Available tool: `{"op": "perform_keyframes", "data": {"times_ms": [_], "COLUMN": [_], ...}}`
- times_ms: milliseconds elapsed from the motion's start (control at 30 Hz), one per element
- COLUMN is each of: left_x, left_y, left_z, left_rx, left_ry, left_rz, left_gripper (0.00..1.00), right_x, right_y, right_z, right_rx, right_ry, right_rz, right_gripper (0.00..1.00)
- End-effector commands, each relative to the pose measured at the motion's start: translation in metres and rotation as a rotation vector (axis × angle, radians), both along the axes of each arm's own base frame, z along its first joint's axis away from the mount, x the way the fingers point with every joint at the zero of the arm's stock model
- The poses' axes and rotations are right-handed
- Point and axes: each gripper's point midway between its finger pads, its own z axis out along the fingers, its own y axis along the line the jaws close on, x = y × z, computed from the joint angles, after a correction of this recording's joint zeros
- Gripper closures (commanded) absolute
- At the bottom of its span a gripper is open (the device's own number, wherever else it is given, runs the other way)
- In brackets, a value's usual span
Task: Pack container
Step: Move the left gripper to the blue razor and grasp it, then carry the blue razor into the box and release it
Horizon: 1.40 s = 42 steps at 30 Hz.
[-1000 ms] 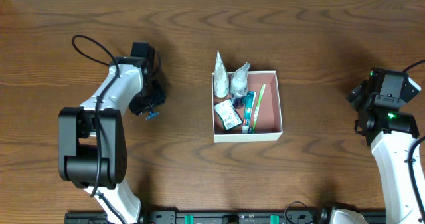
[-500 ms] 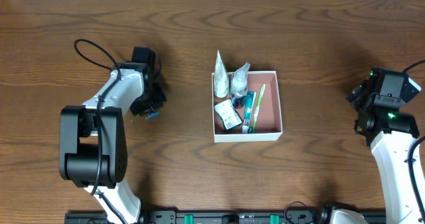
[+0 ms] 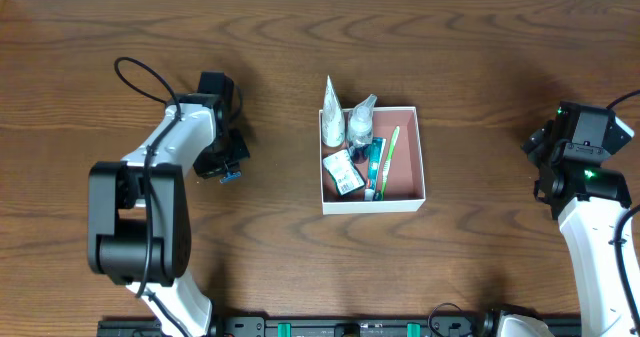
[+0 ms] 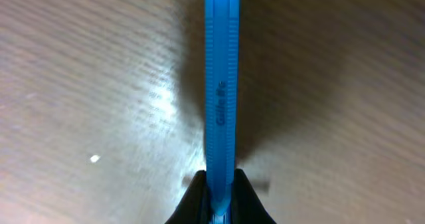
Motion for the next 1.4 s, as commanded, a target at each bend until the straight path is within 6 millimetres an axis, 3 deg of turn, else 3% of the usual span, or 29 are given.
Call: {"op": "perform_keyframes", "data": {"times_ms": [0, 300, 433, 633, 767, 1167, 1367], "left_x": [0.025, 0.023, 0.01, -0.011, -0.02, -0.044, -0.052], "left_y": [-0.001, -0.024, -0.054, -0.115, -0.148, -0.225, -0.262], "left_z": [0.052, 0.163, 0.204, 0.248, 0.267, 0.295, 0.286], "left_rx": [-0.009, -0.043, -0.082, -0.172, -0.226, -0.362, -0.322], "left_ry": [-0.156, -0.485, -0.608, -0.763, -0.839, -0.954, -0.978], "left_rz": [-0.027, -0.091, -0.177, -0.364, -0.457, -0.639, -0.702], "left_gripper": [0.94, 0.94, 0.94, 0.94, 0.94, 0.94, 0.94], "right_x": [-0.001, -0.001, -0.001, -0.001, -0.001, -0.001, -0.001], "right_y": [-0.004, -0.004, -0.004, -0.004, -0.004, -0.004, -0.004], "right_z": [0.003, 0.003, 0.003, 0.003, 0.003, 0.003, 0.003], "right_rx": [-0.015, -0.015, -0.015, -0.015, -0.015, -0.015, -0.015], "right_ry": [0.001, 0.001, 0.001, 0.001, 0.001, 0.001, 0.001], "right_rz": [-0.014, -0.014, -0.013, -0.013, -0.013, -0.014, -0.013], "right_gripper": [0.01, 0.01, 0.01, 0.01, 0.01, 0.01, 0.01]}}
